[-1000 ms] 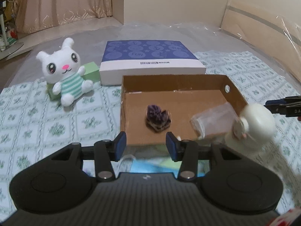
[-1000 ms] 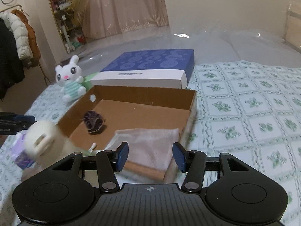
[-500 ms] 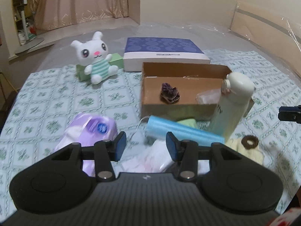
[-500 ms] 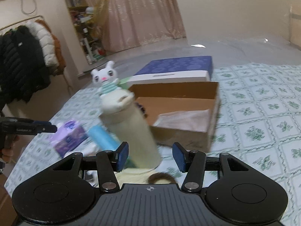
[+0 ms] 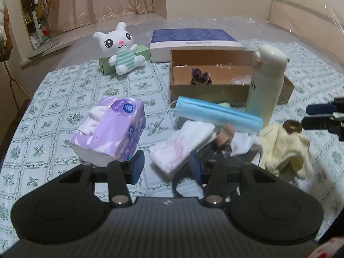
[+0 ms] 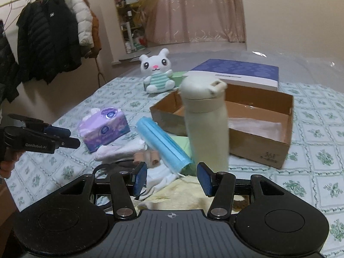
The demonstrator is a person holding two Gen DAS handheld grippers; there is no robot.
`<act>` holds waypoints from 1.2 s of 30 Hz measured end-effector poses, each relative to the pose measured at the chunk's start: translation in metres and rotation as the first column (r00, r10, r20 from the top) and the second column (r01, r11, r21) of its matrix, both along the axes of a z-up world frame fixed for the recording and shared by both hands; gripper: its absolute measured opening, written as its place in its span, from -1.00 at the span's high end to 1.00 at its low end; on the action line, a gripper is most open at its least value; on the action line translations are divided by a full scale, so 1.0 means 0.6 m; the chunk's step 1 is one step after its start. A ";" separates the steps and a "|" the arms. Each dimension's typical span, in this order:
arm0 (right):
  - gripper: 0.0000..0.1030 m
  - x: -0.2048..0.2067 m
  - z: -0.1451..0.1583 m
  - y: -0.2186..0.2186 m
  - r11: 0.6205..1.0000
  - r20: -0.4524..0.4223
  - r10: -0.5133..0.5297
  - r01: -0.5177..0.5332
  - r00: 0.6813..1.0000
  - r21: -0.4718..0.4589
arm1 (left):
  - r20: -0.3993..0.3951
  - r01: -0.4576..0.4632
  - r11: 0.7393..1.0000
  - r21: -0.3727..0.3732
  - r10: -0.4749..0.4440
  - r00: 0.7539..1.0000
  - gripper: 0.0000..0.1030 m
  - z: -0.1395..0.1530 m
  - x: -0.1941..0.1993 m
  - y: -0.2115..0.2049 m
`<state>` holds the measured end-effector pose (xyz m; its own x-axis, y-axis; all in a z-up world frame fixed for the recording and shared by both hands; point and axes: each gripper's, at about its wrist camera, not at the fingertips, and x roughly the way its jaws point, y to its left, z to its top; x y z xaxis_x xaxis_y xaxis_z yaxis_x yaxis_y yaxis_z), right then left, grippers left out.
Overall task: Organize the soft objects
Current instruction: 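Grasp the white folded towel with the left gripper while the right gripper grasps the beige sock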
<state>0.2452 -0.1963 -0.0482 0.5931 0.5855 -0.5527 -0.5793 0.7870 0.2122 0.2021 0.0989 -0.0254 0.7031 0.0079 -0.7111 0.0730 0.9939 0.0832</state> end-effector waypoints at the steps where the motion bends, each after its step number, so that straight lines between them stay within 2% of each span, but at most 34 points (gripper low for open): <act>1: -0.02 0.000 -0.001 0.006 1.000 0.007 0.004 -0.004 1.000 -0.010 | -0.003 0.005 1.000 0.009 -0.005 1.000 0.18 -0.004 0.000 -0.002; 17: -0.02 0.027 -0.041 0.100 0.988 0.081 0.048 -0.036 0.996 -0.147 | -0.030 0.143 0.982 0.126 -0.140 0.990 0.18 -0.070 0.057 -0.044; 21: -0.02 0.035 -0.054 0.116 0.986 0.083 0.059 -0.045 0.995 -0.159 | -0.044 0.166 0.975 0.147 -0.161 0.986 0.18 -0.091 0.076 -0.050; 27: -0.02 0.054 -0.078 0.149 0.983 0.054 0.074 -0.064 0.996 -0.170 | -0.069 0.187 0.972 0.141 -0.179 0.981 0.19 -0.126 0.102 -0.050; 29: -0.02 0.058 -0.083 0.158 0.984 0.039 0.073 -0.066 0.997 -0.165 | -0.075 0.183 0.973 0.141 -0.174 0.982 0.41 -0.136 0.107 -0.047; 30: -0.02 0.060 -0.085 0.162 0.985 0.032 0.070 -0.064 0.997 -0.162 | -0.071 0.183 0.974 0.132 -0.175 0.982 0.44 -0.137 0.107 -0.044; 32: -0.02 0.063 -0.089 0.168 0.985 0.024 0.070 -0.066 0.997 -0.158 | -0.050 0.174 0.980 0.092 -0.170 0.984 0.60 -0.132 0.103 -0.033; 36: -0.02 0.062 -0.092 0.177 0.985 0.026 0.071 -0.066 0.997 -0.158 | -0.007 0.134 0.989 0.063 -0.134 0.991 0.74 -0.112 0.087 -0.012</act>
<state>0.2822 -0.0899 -0.1037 0.5732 0.5328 -0.6225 -0.6370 0.7676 0.0704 0.2546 0.0917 -0.0929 0.6985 -0.0418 -0.7144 0.2058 0.9678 0.1446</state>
